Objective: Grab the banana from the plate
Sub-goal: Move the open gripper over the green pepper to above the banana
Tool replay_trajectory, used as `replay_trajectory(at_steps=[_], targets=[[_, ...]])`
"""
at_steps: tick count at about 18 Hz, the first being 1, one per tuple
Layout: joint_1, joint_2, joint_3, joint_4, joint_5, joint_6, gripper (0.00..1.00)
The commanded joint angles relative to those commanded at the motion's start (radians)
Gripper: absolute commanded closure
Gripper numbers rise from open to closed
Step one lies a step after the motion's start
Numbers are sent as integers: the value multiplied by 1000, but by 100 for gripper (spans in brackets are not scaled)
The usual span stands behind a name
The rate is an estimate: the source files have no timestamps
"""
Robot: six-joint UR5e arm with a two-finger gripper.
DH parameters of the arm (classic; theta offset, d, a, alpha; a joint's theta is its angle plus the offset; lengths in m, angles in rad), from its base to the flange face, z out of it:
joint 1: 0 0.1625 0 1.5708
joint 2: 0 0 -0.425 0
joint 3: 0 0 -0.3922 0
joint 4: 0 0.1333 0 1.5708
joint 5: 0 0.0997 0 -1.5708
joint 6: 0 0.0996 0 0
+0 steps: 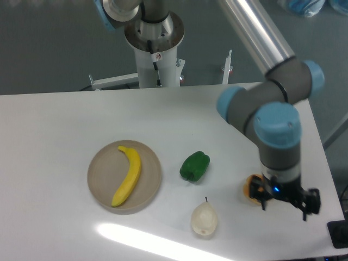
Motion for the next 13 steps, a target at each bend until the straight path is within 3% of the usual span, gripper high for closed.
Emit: replay_trajectory(at_steps=[5,8,10,13], targets=[[-68,126,-211,-75,-57,-187,0],[-98,215,-385,-68,-167,-311,0],[-132,249,-449,-60,-179,-365,0],[-213,243,-494,-49,-175,-394,0]])
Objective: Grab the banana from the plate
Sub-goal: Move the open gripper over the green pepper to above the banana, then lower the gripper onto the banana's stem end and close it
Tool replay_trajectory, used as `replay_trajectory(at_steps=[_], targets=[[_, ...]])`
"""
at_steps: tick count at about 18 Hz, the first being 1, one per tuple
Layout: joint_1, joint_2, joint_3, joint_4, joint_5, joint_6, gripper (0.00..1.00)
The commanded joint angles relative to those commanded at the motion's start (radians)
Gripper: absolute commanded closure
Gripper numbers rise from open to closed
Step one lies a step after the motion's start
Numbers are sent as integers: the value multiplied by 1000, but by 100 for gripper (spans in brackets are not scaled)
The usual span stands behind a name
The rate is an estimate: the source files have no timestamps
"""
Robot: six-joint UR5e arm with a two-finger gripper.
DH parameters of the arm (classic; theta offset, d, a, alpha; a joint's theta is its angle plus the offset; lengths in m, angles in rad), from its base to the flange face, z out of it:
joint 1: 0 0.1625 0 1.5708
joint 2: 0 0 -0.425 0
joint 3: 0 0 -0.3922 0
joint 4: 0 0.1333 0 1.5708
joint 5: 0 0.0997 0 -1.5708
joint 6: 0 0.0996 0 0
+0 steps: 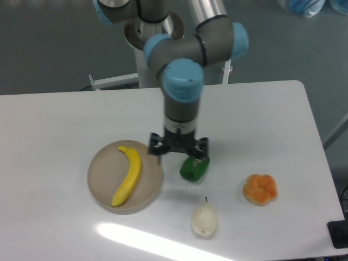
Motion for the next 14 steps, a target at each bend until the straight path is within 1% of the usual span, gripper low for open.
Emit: replay_trajectory(at_steps=[1,2,3,4,6,9,10,14], targets=[[-19,-6,-20,37,2,-11,0],[-32,-14,-38,95,8,-12,0],[-55,-29,-72,164,11,-9,0],[-59,-32,-86,187,11,-8,0],[-74,-57,-86,189,18,-9,0],[-124,-113,-66,193,104,-3,0],[-132,-126,-60,195,116,-2,0],[-141,-143,-60,196,117,-11,0]])
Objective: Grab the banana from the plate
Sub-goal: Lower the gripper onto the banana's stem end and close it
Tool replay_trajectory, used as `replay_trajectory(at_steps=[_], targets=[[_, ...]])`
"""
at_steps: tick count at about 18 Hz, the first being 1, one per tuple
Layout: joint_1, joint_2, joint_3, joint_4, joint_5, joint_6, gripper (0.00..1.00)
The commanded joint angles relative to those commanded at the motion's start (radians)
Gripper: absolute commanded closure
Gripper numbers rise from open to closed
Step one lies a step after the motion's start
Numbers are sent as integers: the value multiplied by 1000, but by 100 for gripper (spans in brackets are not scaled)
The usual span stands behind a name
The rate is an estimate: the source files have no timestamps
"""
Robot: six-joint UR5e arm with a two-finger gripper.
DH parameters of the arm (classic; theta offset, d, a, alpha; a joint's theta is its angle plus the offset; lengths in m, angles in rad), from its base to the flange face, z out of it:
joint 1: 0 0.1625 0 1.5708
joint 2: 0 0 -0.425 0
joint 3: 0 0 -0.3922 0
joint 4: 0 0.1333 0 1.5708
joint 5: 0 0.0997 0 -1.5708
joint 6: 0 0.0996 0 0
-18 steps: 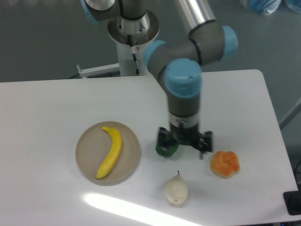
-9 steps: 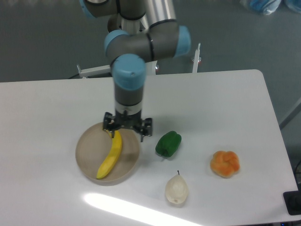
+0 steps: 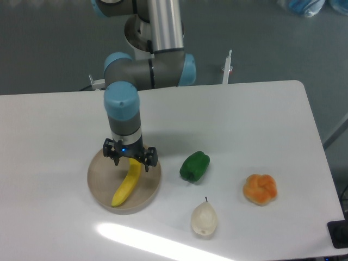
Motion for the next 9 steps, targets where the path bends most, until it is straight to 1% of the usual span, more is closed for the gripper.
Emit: replay_trajectory(at_steps=[9], targets=[[-9,-34,9,2,5,3,0]])
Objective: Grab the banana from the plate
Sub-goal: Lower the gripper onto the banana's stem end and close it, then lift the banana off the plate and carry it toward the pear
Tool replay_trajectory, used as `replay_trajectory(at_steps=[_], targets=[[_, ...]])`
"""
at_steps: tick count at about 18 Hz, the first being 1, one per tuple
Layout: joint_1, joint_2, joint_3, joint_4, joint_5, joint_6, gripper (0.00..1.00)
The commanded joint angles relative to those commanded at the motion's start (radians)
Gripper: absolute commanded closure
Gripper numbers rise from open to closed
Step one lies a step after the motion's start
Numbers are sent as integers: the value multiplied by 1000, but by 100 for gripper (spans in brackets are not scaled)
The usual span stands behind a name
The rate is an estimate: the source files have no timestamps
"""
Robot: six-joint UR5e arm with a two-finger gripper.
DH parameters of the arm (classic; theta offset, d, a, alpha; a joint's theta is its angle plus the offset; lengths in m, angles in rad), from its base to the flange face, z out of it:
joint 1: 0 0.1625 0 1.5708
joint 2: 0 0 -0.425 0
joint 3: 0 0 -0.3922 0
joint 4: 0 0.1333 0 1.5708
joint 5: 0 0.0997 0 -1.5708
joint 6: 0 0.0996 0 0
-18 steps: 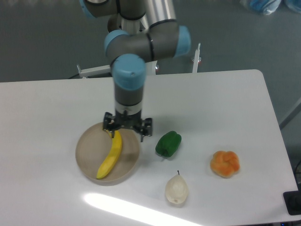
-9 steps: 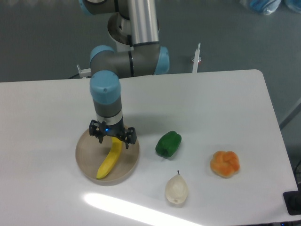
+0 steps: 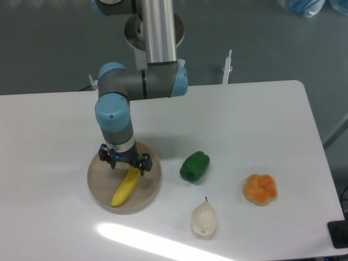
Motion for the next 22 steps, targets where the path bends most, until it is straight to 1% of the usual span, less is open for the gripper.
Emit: replay_trajectory(at_steps=[1,4,7,8,12,14,15,16,17,19,22], targets=[[0,-2,5,0,5,0,2],[0,-6,9,-2,6,-2,11],[0,-8,9,-2,6,0,26],[0,-6,9,-2,6,0,34],[0,-6,8,-2,6,3,39],[0,-6,11,-2,6,5,44],[2,-8,11,-2,6,8,51],[2,-8,11,-2,5,8,55],[2,-8,11,-2,5,8,57],[5,-5,11,-2,5,9,59],[8,-5,12,-2,5,12,60]])
